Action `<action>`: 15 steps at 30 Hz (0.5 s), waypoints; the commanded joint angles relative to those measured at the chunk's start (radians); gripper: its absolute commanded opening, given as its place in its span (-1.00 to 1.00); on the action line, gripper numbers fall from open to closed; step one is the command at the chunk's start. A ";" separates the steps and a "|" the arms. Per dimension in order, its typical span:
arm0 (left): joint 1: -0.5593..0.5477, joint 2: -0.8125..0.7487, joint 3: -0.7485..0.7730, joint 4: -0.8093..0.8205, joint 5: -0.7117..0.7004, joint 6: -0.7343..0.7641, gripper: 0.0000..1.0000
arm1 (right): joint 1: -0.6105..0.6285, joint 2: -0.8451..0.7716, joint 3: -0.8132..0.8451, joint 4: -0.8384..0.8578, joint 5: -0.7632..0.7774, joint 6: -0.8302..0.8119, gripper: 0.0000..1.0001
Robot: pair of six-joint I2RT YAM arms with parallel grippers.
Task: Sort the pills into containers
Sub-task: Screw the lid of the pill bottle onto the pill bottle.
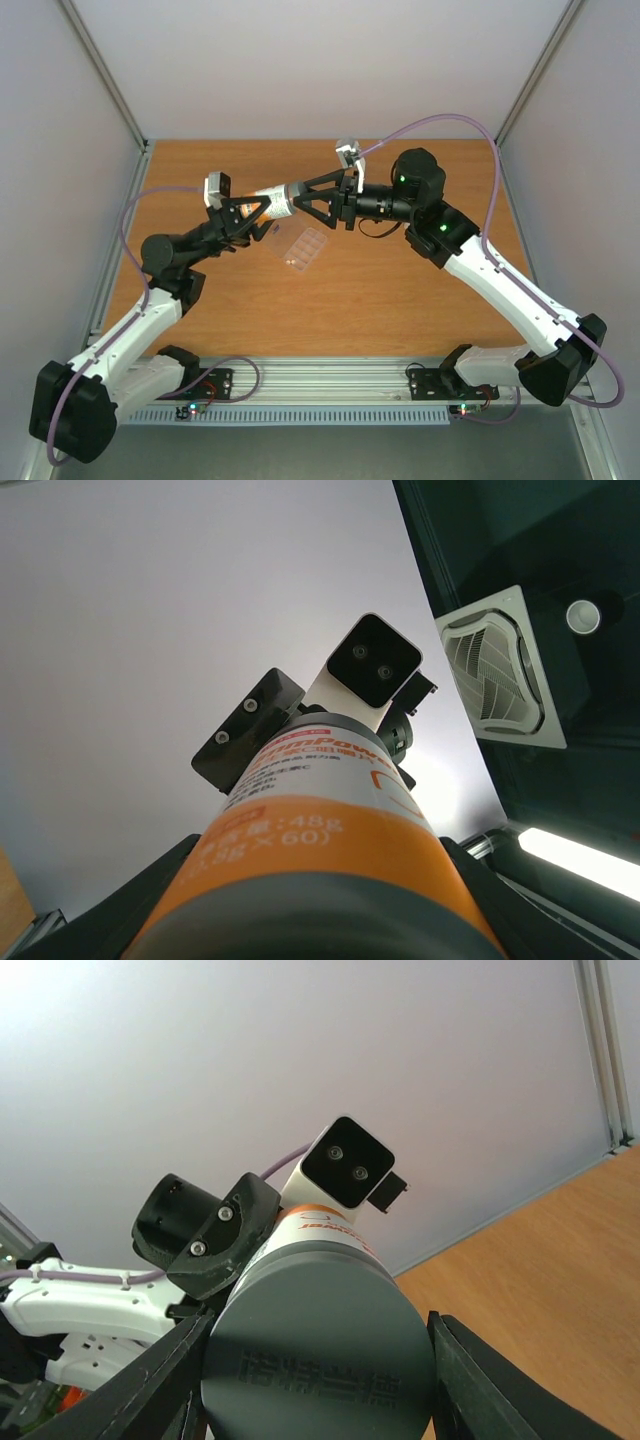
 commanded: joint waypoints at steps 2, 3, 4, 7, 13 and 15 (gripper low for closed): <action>-0.001 0.008 0.031 0.091 -0.007 -0.006 -0.99 | -0.007 0.011 -0.027 0.065 -0.037 0.026 -0.11; -0.003 0.011 0.032 0.096 -0.009 -0.011 -0.99 | -0.006 0.012 -0.032 0.068 -0.040 0.028 -0.12; -0.005 0.013 0.032 0.103 -0.012 -0.014 -0.99 | -0.006 0.011 -0.040 0.068 -0.040 0.032 -0.13; -0.014 0.025 0.036 0.117 -0.024 -0.024 -0.99 | -0.006 0.007 -0.064 0.121 -0.043 0.044 -0.13; -0.033 0.050 0.039 0.147 -0.055 -0.039 -0.99 | -0.005 -0.010 -0.121 0.216 -0.033 0.071 -0.19; -0.042 0.056 0.042 0.152 -0.067 -0.044 -0.99 | -0.005 -0.020 -0.140 0.247 -0.019 0.073 -0.20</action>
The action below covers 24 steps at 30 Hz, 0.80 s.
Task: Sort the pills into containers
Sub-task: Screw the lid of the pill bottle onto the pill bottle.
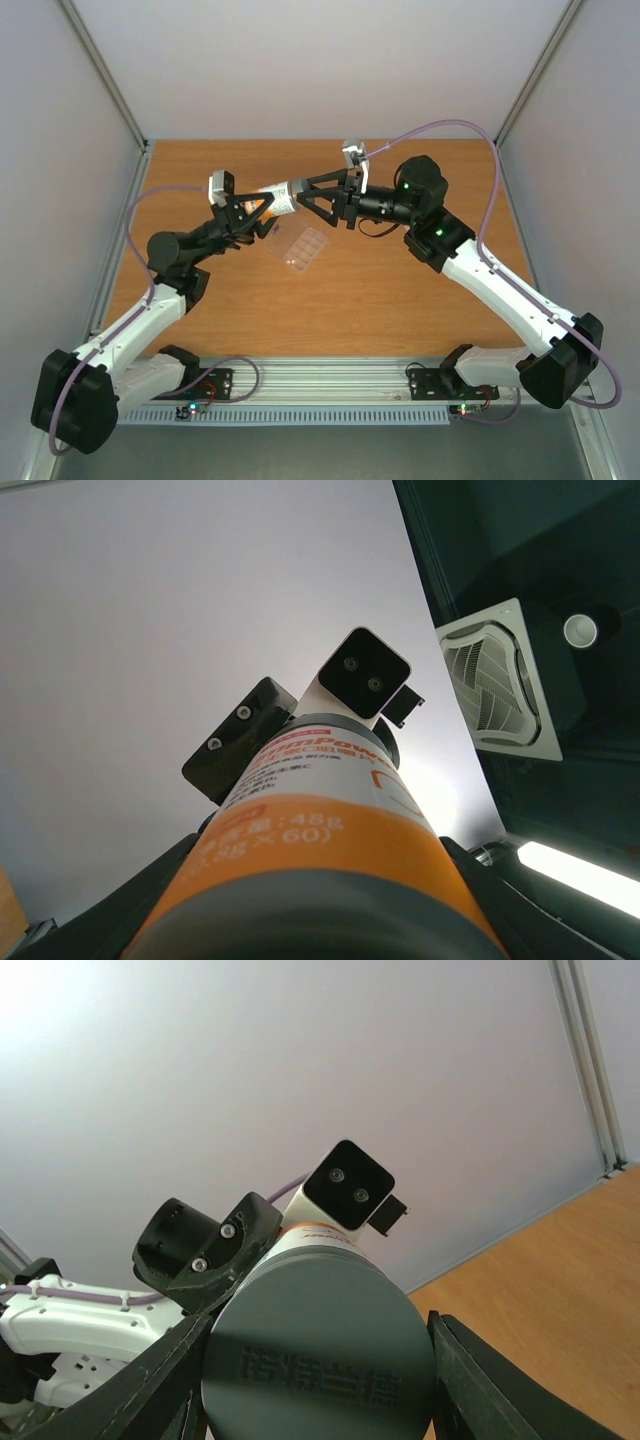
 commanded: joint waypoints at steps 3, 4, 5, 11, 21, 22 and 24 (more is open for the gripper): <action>-0.038 0.013 0.042 0.118 -0.059 -0.037 -0.99 | 0.017 -0.024 -0.068 0.114 0.006 0.012 -0.25; -0.040 0.014 0.043 0.117 -0.064 -0.036 -0.99 | 0.020 -0.024 -0.073 0.122 0.012 0.011 -0.28; -0.042 0.016 0.042 0.117 -0.066 -0.036 -0.99 | 0.022 -0.024 -0.077 0.128 0.018 0.010 -0.31; -0.047 0.010 0.031 0.121 -0.108 -0.039 -0.99 | 0.058 -0.033 -0.117 0.184 0.087 0.009 -0.44; -0.066 0.026 0.026 0.144 -0.161 -0.056 -0.99 | 0.134 -0.028 -0.204 0.304 0.208 0.048 -0.54; -0.069 0.028 0.028 0.145 -0.163 -0.057 -0.99 | 0.141 -0.025 -0.209 0.311 0.216 0.050 -0.55; -0.073 0.034 0.028 0.153 -0.171 -0.058 -0.99 | 0.153 -0.020 -0.219 0.320 0.231 0.053 -0.58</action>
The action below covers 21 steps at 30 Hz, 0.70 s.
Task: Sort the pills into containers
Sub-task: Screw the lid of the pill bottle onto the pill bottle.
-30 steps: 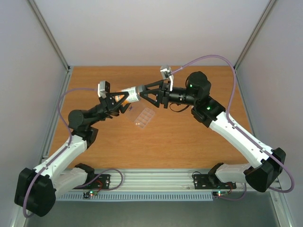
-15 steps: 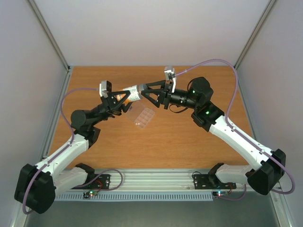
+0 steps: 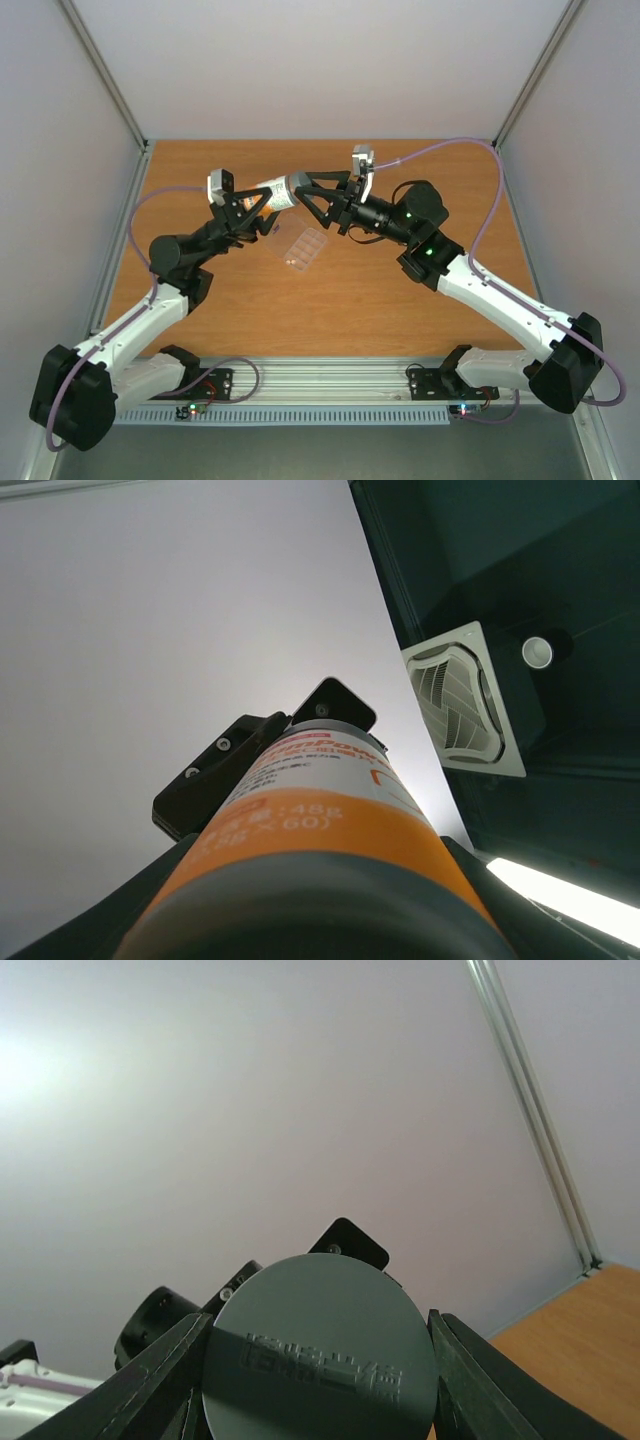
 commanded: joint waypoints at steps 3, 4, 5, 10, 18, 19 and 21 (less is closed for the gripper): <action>-0.034 0.030 0.027 0.106 -0.084 -0.035 -0.99 | 0.076 0.034 -0.070 0.013 0.004 -0.004 -0.60; -0.036 0.035 0.028 0.116 -0.087 -0.039 -0.99 | 0.078 0.040 -0.071 0.019 -0.005 -0.007 -0.60; -0.038 0.039 0.027 0.128 -0.088 -0.045 -0.99 | 0.080 0.047 -0.072 0.022 -0.019 -0.012 -0.59; -0.042 0.064 0.017 0.205 -0.106 -0.103 -0.99 | 0.085 0.054 -0.063 -0.027 -0.059 -0.102 -0.59; -0.051 0.077 0.070 0.217 -0.115 -0.179 -0.99 | 0.085 0.058 -0.029 -0.114 -0.126 -0.275 -0.65; -0.052 0.078 0.075 0.223 -0.119 -0.189 -0.99 | 0.084 0.057 -0.034 -0.108 -0.130 -0.281 -0.68; -0.054 0.082 0.083 0.234 -0.124 -0.206 -0.99 | 0.084 0.061 -0.041 -0.099 -0.138 -0.291 -0.71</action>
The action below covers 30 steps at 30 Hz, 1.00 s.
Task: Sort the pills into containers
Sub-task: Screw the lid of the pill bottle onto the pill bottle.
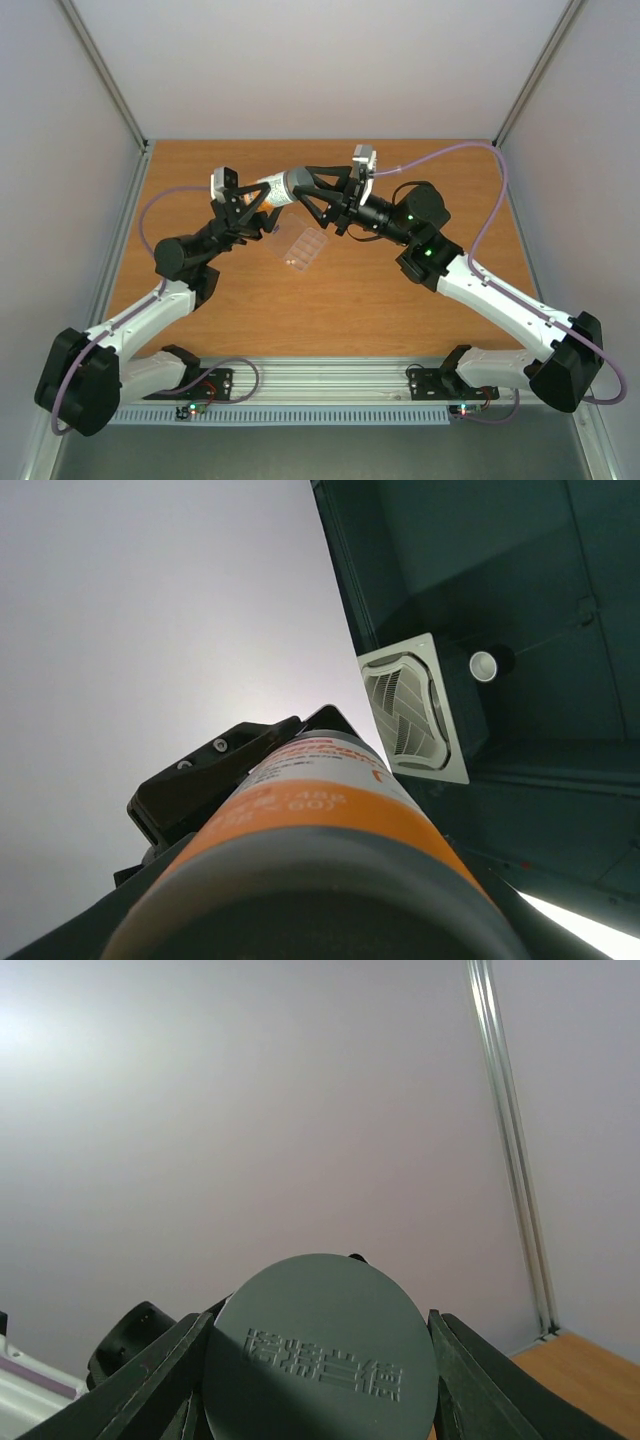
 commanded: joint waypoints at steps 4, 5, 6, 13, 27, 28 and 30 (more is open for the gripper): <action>-0.031 0.001 0.091 0.071 -0.074 -0.114 -0.99 | 0.056 0.063 -0.054 -0.135 -0.183 -0.153 -0.73; -0.032 0.001 0.092 0.073 -0.074 -0.120 -0.99 | 0.056 0.066 -0.055 -0.133 -0.184 -0.159 -0.73; -0.032 0.001 0.091 0.078 -0.074 -0.124 -0.99 | 0.056 0.069 -0.054 -0.131 -0.184 -0.165 -0.73; -0.046 0.012 0.074 0.154 -0.109 -0.192 -0.99 | 0.056 0.080 -0.054 -0.134 -0.179 -0.216 -0.74; -0.128 0.013 0.179 0.078 -0.154 -0.159 -0.99 | 0.055 0.148 -0.133 0.071 -0.222 -0.242 -0.75; -0.129 0.014 0.181 0.081 -0.163 -0.158 -0.99 | 0.055 0.152 -0.133 0.078 -0.223 -0.253 -0.75; -0.131 0.019 0.190 0.090 -0.172 -0.163 -0.99 | 0.055 0.162 -0.129 0.081 -0.227 -0.274 -0.74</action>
